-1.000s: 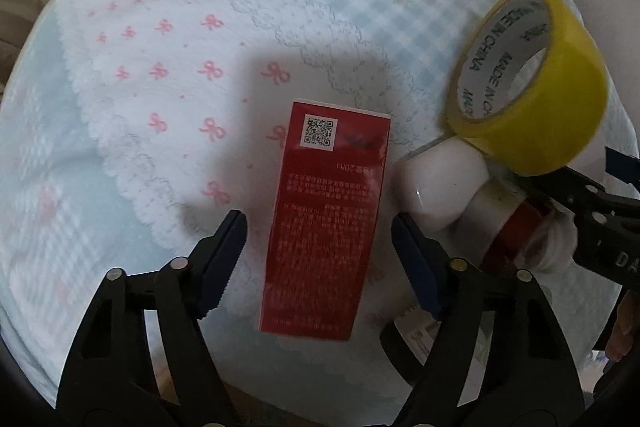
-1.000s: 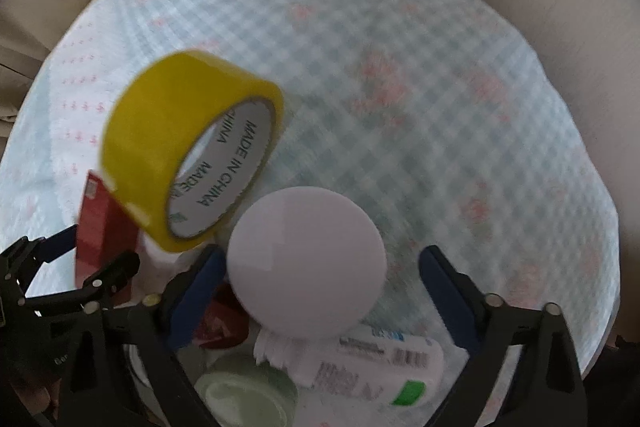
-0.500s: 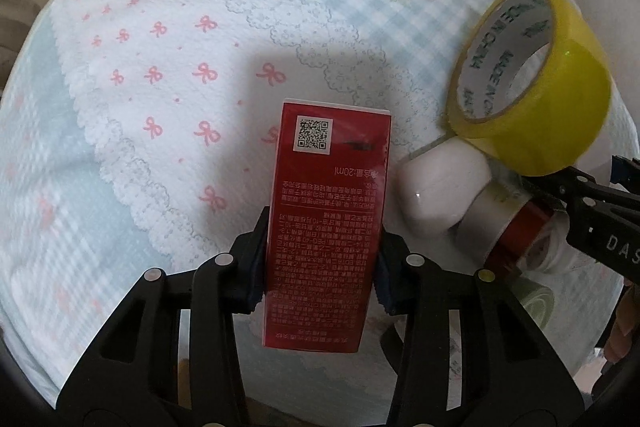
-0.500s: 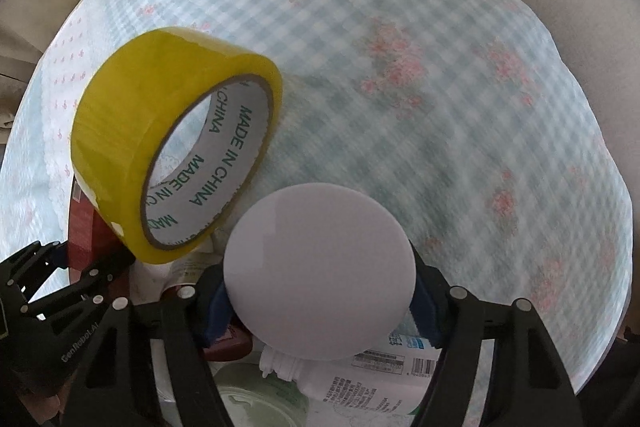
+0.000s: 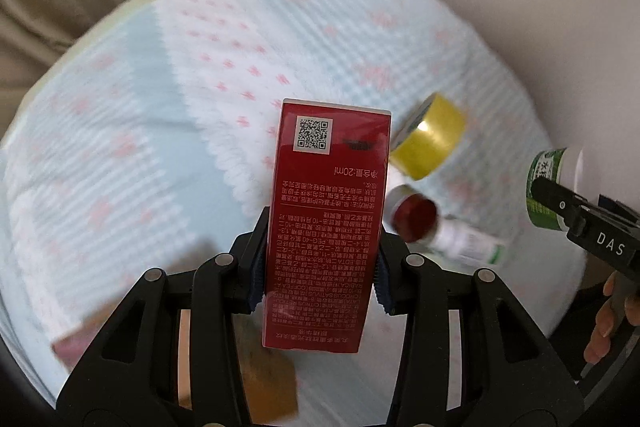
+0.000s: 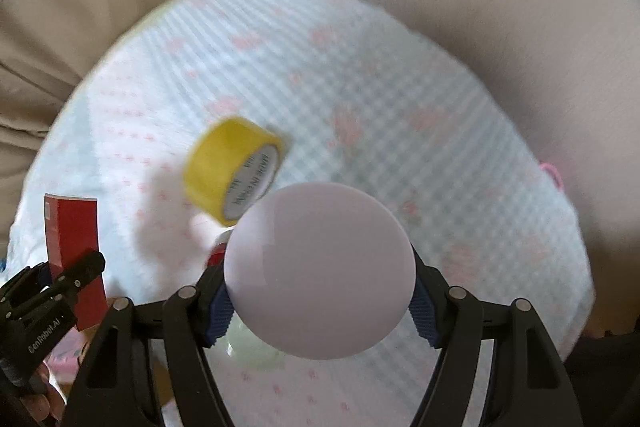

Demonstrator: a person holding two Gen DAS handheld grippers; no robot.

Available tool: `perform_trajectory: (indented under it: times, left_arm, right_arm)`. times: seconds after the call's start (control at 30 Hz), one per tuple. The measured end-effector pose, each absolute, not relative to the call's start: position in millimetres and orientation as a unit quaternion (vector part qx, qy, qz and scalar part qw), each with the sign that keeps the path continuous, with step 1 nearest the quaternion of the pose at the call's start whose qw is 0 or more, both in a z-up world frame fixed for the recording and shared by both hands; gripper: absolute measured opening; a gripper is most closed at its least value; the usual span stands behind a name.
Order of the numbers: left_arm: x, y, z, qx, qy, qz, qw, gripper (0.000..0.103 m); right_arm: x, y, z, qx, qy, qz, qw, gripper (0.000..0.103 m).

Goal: Organize rigid objects
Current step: 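Carry the red box and white jar into the cardboard box and release both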

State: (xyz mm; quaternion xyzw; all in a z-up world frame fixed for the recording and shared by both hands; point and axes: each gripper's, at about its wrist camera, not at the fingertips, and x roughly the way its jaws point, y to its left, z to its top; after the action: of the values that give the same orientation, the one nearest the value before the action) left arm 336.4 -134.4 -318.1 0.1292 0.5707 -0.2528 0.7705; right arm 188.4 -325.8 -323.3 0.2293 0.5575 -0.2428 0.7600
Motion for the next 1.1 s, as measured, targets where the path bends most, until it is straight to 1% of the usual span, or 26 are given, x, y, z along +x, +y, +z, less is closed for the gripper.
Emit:
perform_trajectory:
  times: [0.17,0.33,0.4,0.53,0.67,0.73,0.97,1.1]
  left_arm:
    - [297.6,-85.8,-232.4,0.077,0.539,-0.209,0.812,0.039]
    - [255.3,-35.5,-171.4,0.013,0.511,-0.153,0.846,0.039]
    - [242.3,-13.8,-157.1,-0.002,0.501,-0.132,0.855,0.039]
    - [216.3,37.4,-144.5,-0.026,0.489,-0.089,0.867,0.039]
    - [193.4,89.2,-138.7,-0.045,0.486,-0.052,0.871,0.039]
    - [183.9,114.4,-145.7,-0.046,0.487,-0.037,0.871,0.039]
    - [174.3,188.0,-170.9,-0.044,0.506,-0.033,0.861,0.039]
    - [185.3,210.0,-191.8,-0.022,0.522,-0.052,0.851,0.039]
  right_arm:
    - [169.2,-302.1,-244.7,0.196,0.538,-0.205,0.794,0.068]
    - [165.3,-272.7,-183.5,0.137,0.517,-0.139,0.833,0.068]
    - [165.1,-255.8,-163.0,0.115,0.508,-0.108,0.847,0.068]
    - [167.9,-213.6,-139.3,0.082,0.49,-0.05,0.866,0.068]
    - [169.5,-164.5,-131.3,0.059,0.483,0.003,0.874,0.068]
    - [169.6,-133.7,-128.8,0.048,0.482,0.027,0.875,0.068]
    - [163.0,-47.2,-139.4,0.027,0.489,0.08,0.868,0.068]
    - [169.3,-12.3,-162.9,0.052,0.523,0.079,0.847,0.068]
